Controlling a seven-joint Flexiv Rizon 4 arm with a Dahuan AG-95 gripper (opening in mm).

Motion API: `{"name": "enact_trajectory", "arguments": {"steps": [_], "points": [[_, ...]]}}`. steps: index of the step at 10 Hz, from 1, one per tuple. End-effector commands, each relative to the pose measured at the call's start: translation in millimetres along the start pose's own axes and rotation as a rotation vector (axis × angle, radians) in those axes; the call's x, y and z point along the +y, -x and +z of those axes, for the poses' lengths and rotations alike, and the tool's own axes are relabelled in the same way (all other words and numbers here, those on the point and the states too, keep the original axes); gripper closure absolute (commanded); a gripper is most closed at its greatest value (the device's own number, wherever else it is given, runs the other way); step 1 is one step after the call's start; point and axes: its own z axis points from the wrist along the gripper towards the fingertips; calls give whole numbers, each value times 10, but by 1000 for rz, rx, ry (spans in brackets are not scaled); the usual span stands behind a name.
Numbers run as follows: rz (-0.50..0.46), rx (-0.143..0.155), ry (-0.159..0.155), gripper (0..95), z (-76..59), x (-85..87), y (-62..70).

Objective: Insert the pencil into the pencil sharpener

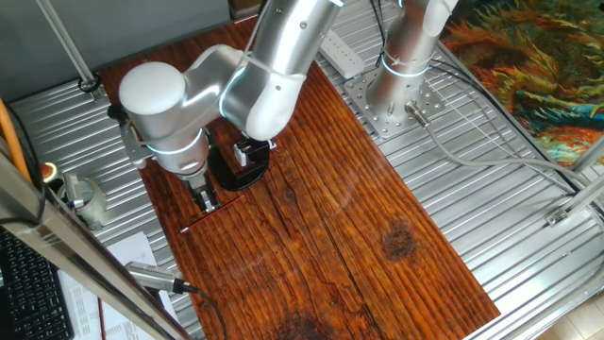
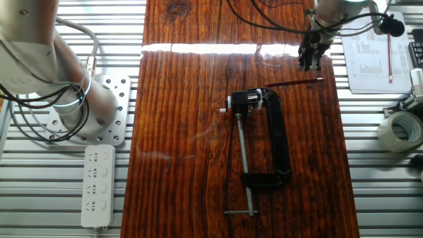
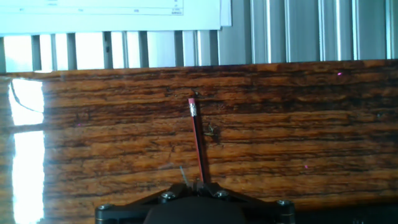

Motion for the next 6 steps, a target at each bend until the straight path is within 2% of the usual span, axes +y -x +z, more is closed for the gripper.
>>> {"name": "enact_trajectory", "arguments": {"steps": [1,2,3,4,6], "points": [[13,24,3,950,-12,-9,-20],[-9,37,4,950,-12,-9,-20],[-71,35,6,950,-12,-9,-20],[-98,38,6,760,-12,-9,-20],[-114,38,5,760,61,-71,-63]]}}
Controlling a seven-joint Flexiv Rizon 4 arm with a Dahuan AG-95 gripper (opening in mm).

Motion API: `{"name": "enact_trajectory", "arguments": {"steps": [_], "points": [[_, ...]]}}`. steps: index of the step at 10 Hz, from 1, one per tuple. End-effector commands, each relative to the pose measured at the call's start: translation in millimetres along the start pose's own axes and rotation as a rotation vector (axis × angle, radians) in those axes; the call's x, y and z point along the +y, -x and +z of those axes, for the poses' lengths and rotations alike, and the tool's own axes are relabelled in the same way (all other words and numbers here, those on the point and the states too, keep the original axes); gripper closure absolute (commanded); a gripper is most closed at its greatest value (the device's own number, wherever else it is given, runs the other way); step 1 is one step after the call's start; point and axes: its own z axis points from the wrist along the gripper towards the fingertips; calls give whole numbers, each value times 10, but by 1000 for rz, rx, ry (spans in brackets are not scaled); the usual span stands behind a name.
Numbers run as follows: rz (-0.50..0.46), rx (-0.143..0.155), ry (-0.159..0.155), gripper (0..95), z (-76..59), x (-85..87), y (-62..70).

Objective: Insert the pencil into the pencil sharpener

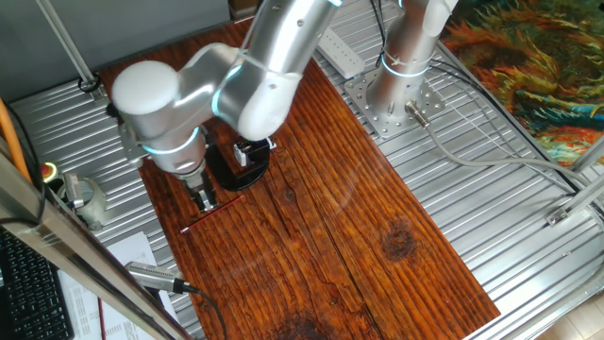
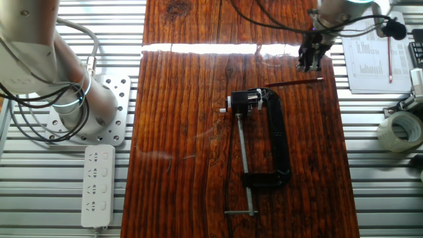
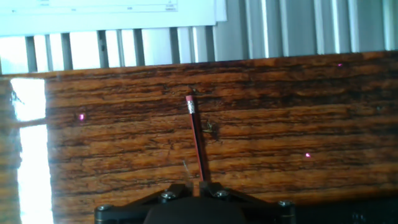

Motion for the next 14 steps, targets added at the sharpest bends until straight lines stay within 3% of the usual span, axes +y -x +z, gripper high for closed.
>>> {"name": "enact_trajectory", "arguments": {"steps": [1,6,14], "points": [[-85,-30,-9,760,63,-52,-50],[-80,-52,-7,760,346,-103,43],[-60,-45,-21,760,449,-40,172]]}}
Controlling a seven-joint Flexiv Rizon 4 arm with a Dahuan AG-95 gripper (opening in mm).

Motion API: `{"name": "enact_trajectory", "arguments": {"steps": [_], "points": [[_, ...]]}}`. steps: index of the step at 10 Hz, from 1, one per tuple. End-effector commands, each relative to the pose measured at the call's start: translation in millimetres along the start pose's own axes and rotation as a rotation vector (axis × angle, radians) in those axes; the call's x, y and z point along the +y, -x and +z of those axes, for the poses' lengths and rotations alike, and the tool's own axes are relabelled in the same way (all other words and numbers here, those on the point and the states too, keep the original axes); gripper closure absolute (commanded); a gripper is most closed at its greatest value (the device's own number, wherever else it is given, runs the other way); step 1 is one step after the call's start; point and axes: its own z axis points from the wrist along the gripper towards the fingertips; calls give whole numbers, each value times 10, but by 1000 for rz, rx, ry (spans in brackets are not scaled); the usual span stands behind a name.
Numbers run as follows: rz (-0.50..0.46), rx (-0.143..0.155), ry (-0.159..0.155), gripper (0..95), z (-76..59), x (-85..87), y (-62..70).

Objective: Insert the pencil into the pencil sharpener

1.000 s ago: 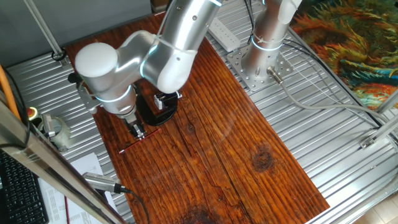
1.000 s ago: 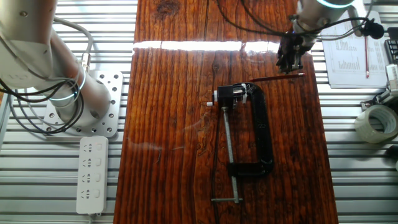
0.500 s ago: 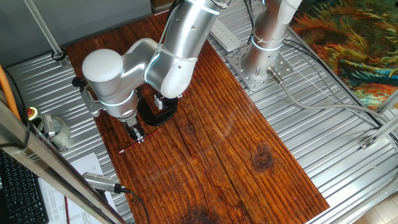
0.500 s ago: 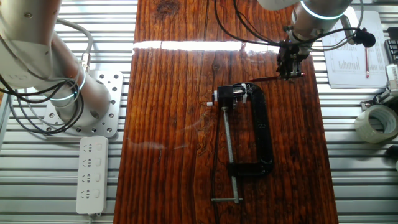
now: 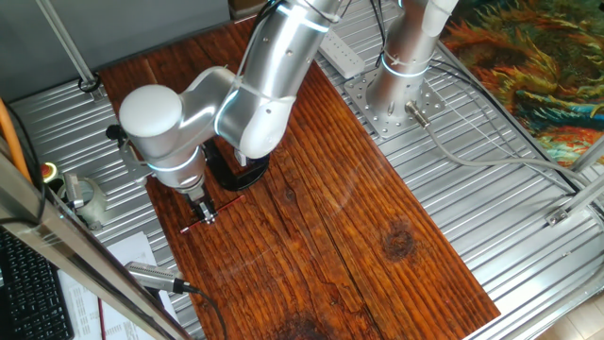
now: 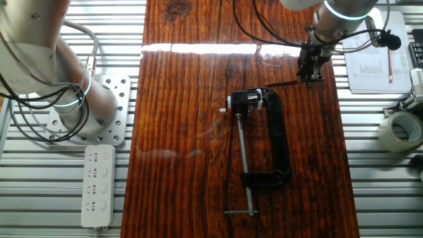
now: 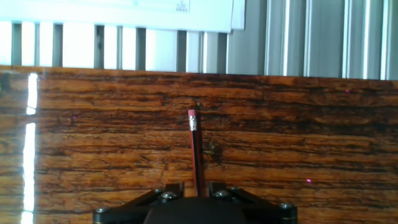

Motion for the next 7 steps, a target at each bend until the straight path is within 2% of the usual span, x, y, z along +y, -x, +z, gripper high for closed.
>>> {"name": "enact_trajectory", "arguments": {"steps": [1,6,7], "points": [[-4,1,-2,760,0,-10,-24],[-8,1,3,760,41,-23,-31],[-6,3,2,950,47,-24,-31]]}}
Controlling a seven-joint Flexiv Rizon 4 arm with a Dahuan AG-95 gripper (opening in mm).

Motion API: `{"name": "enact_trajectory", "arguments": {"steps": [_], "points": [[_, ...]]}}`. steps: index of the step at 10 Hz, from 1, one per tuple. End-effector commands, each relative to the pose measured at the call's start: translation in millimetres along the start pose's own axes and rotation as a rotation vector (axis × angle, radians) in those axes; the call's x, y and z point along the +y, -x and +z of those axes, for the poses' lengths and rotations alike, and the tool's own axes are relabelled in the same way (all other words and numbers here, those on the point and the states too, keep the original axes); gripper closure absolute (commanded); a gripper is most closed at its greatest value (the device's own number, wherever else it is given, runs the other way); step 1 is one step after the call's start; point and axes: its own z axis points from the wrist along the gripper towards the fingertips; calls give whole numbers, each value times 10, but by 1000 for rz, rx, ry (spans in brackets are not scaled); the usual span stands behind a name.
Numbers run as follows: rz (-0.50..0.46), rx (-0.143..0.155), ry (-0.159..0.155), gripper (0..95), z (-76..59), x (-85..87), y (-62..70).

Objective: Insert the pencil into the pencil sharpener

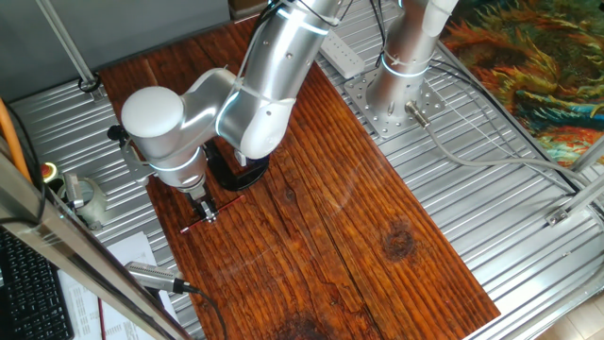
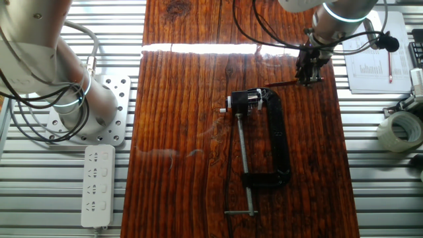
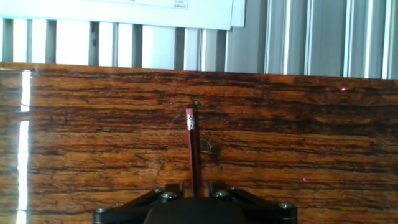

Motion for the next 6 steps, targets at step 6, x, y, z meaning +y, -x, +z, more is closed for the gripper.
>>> {"name": "enact_trajectory", "arguments": {"steps": [6], "points": [[3,-6,9,950,13,-1,-1]]}}
